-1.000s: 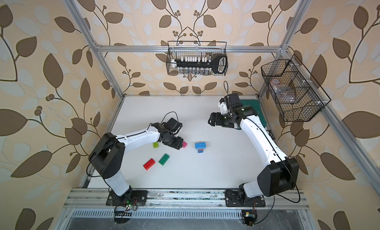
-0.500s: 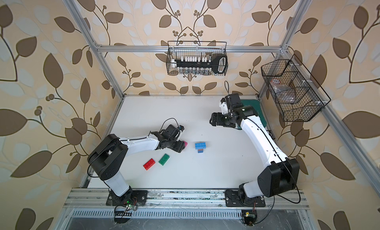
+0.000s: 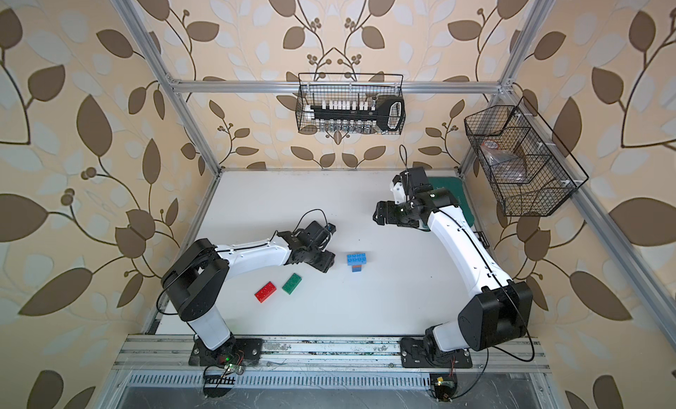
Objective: Assemble a spoon with lego
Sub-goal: Pick up the lego brick from the center of the board.
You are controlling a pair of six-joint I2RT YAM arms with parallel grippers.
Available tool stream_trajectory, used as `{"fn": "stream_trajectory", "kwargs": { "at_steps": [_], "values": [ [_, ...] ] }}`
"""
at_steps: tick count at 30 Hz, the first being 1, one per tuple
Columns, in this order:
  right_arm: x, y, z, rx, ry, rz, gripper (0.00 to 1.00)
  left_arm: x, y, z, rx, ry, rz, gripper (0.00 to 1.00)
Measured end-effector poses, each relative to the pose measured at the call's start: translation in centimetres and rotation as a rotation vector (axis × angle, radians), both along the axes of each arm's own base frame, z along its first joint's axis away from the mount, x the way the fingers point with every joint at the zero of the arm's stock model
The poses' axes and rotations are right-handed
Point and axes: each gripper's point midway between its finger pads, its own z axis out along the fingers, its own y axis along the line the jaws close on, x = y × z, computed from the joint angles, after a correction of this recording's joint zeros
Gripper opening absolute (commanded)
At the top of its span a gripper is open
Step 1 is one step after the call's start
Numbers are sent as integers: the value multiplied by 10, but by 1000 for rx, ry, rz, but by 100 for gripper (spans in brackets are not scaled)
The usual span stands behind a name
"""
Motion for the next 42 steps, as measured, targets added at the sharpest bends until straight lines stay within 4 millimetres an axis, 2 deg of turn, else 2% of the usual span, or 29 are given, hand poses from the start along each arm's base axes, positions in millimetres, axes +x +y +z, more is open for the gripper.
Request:
{"fn": "stream_trajectory", "kwargs": {
  "at_steps": [4,13,18,42],
  "values": [
    [0,-2,-2,-1,4,-4,88,14,-9,6,24,13,6,64],
    [1,-7,-2,-1,4,-16,88,15,0,-19,133,122,2,60],
    [1,-6,-2,1,4,-14,88,11,2,-20,153,151,-11,58],
    [1,-7,-2,4,5,-13,88,19,-8,-31,193,207,-32,45]
  ]
}}
